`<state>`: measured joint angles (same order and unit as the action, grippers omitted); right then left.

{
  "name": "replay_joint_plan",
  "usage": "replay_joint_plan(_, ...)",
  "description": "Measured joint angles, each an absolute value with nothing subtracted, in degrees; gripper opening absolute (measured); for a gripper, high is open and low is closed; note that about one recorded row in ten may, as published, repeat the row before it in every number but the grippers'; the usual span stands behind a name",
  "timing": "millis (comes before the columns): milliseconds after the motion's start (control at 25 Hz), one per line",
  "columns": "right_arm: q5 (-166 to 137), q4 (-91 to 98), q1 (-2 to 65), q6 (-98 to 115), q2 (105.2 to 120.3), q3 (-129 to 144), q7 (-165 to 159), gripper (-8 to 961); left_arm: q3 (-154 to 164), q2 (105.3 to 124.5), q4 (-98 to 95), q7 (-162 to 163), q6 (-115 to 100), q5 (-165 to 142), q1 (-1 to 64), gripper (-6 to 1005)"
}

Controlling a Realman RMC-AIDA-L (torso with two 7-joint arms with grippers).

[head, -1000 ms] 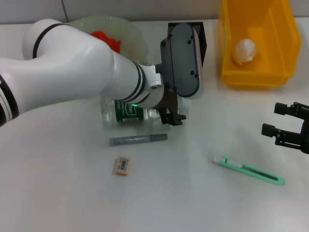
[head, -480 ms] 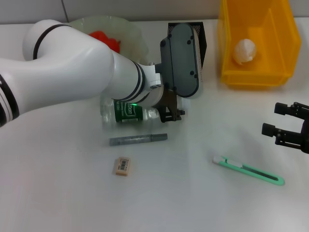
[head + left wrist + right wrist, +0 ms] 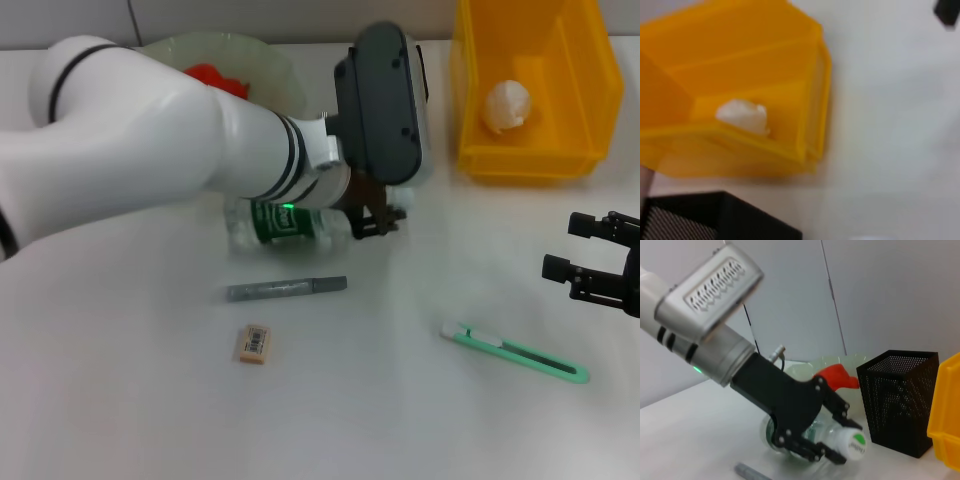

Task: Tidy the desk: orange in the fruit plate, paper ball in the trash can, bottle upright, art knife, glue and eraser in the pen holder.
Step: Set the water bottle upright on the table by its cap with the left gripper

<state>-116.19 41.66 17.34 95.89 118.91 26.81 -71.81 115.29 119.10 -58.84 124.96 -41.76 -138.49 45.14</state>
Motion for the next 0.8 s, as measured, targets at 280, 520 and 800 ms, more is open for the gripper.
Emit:
replay_joint_plan(280, -115.8, 41.7, 17.7, 96.1, 118.84, 26.8, -71.8, 778, 107.5, 118.76, -69.5, 125.0, -45.8, -138.1, 37.8, 442)
replay_joint_plan(520, -114.7, 41.6, 18.1, 97.6, 118.67, 26.8, -71.8, 777, 102.7, 118.78, -74.5, 125.0, -47.7, -135.0, 32.8, 442)
replay_joint_plan(800, -114.7, 41.6, 18.8, 98.0, 118.43, 26.8, -71.9, 777, 94.3, 118.67, -77.2, 124.7, -54.0, -130.7, 30.5, 441)
